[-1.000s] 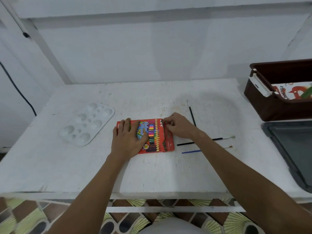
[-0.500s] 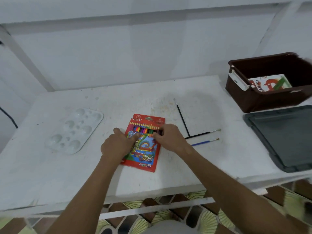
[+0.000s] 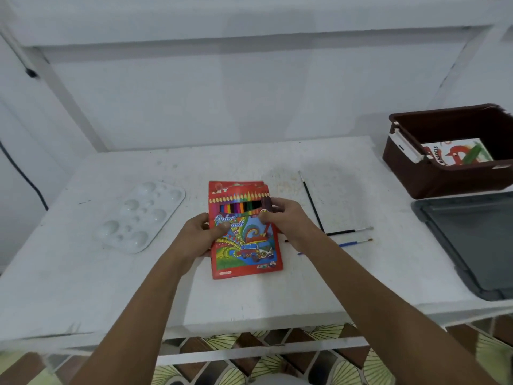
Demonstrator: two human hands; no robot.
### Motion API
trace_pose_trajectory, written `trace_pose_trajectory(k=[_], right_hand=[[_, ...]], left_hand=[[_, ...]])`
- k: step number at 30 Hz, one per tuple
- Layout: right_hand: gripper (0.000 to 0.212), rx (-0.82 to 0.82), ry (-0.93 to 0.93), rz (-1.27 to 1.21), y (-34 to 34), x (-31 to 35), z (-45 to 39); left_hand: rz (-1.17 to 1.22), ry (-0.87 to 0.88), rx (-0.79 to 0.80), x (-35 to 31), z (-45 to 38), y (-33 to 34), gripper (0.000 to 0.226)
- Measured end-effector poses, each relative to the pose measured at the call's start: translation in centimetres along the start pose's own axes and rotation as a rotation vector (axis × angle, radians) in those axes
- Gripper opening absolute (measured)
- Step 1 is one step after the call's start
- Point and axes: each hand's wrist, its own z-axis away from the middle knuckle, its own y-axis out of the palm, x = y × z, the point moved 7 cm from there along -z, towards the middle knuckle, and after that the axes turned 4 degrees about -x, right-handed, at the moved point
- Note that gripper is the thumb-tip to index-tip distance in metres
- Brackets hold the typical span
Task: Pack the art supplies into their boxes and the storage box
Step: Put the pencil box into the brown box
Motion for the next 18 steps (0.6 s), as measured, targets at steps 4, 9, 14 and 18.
trace_pose_trajectory(k=[4, 9, 14, 18], right_hand=[[0.049, 0.117, -0.026, -0.103, 0.8, 0.7, -0.1], [0.047, 0.190, -0.026, -0.094, 0.6, 1.7, 0.5], [0.033, 0.158, -0.029, -0.041, -0.2, 2.2, 1.3], [0.031, 0.108, 0.013, -0.145, -1.8, 1.4, 2.3]], left_hand=[[0.150, 0.052, 0.060, -1.4, 0.2, -0.4, 0.037], [0.276, 0.054, 0.145, -3.4, 0.0, -1.1, 0.037], [0.208, 0.079, 0.167, -5.6, -0.9, -1.4, 0.035], [0.294, 0.113, 0.172, -7.4, -1.1, -0.4, 0.022]])
